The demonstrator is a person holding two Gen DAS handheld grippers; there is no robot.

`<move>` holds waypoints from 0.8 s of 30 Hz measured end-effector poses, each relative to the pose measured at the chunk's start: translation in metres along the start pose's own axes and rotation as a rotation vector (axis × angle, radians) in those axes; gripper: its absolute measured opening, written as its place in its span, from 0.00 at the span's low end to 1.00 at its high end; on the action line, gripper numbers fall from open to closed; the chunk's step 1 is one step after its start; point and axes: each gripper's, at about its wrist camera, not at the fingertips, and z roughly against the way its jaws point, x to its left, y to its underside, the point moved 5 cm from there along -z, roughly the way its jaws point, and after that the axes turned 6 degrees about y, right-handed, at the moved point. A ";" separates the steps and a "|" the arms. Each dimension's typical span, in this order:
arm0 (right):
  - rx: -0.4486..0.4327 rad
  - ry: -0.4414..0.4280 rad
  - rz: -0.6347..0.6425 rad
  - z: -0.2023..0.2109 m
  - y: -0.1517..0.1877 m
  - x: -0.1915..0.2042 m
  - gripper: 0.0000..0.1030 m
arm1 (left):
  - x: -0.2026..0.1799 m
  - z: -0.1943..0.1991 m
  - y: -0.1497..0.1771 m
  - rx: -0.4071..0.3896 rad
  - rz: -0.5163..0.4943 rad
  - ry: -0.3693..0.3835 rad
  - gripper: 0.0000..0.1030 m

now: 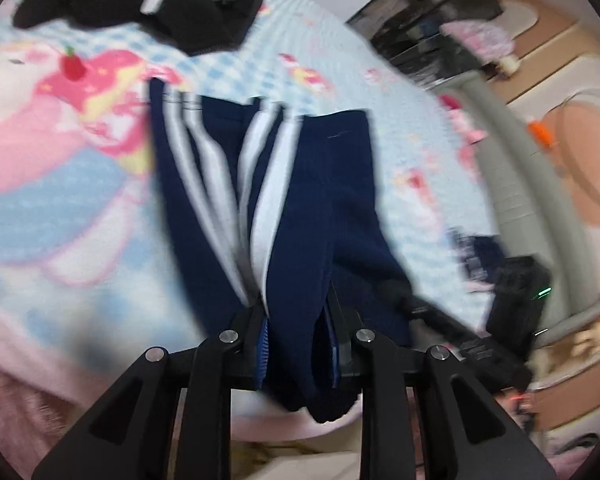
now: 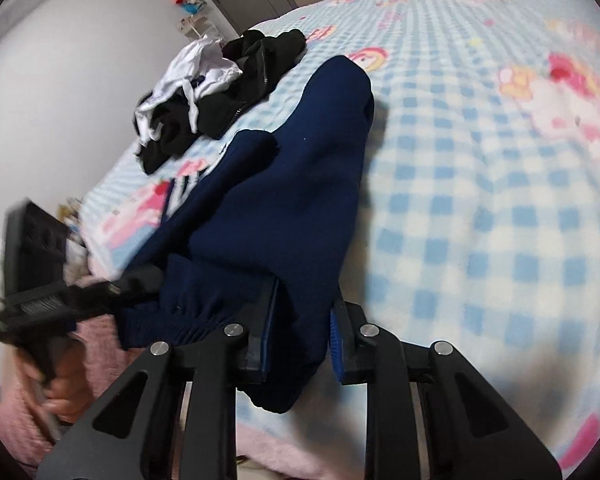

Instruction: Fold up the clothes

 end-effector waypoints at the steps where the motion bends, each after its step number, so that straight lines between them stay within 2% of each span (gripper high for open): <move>1: 0.002 -0.002 -0.009 0.000 -0.001 -0.001 0.22 | 0.000 0.002 0.002 0.001 -0.006 -0.024 0.23; 2: 0.006 0.004 -0.005 -0.001 -0.001 -0.001 0.22 | 0.000 0.004 0.005 0.002 -0.011 -0.048 0.26; 3: 0.010 0.009 -0.001 -0.001 -0.001 -0.001 0.22 | -0.001 0.006 0.007 0.003 -0.017 -0.072 0.37; 4: 0.013 0.013 0.001 -0.001 -0.001 -0.001 0.27 | 0.000 0.009 0.009 0.001 -0.022 -0.095 0.48; 6: 0.017 -0.022 -0.017 -0.001 -0.004 0.000 0.42 | 0.005 0.013 0.008 -0.021 -0.023 -0.136 0.54; 8: 0.046 -0.084 -0.036 -0.011 -0.009 0.004 0.64 | 0.014 0.009 0.007 -0.006 -0.005 -0.151 0.56; 10: 0.079 -0.107 -0.028 -0.026 -0.011 0.009 0.68 | 0.022 -0.003 0.007 0.038 0.034 -0.131 0.55; 12: 0.095 -0.059 0.017 -0.041 -0.013 0.014 0.68 | 0.021 -0.011 0.007 0.070 0.045 -0.080 0.54; 13: 0.093 -0.037 0.039 -0.045 -0.014 0.016 0.64 | 0.017 -0.012 0.005 0.076 0.037 -0.055 0.54; 14: 0.080 -0.024 0.058 -0.043 -0.016 0.020 0.56 | 0.014 -0.013 0.003 0.081 0.025 -0.039 0.53; 15: 0.067 -0.013 0.075 -0.041 -0.018 0.024 0.50 | 0.009 -0.012 0.001 0.078 -0.006 -0.053 0.49; 16: 0.048 -0.010 0.088 -0.037 -0.021 0.027 0.37 | 0.005 -0.013 0.000 0.083 -0.038 -0.075 0.46; 19: 0.011 0.005 0.104 -0.021 -0.024 0.030 0.16 | -0.005 -0.014 -0.004 0.085 -0.098 -0.121 0.39; 20: 0.003 0.012 0.107 -0.015 -0.023 0.030 0.13 | -0.009 -0.014 -0.005 0.082 -0.114 -0.132 0.39; 23: -0.030 0.050 0.102 0.016 -0.016 0.023 0.10 | -0.028 -0.012 -0.008 0.055 -0.176 -0.143 0.37; 24: -0.049 0.061 0.088 0.028 -0.012 0.017 0.10 | -0.035 -0.012 -0.007 0.053 -0.197 -0.133 0.29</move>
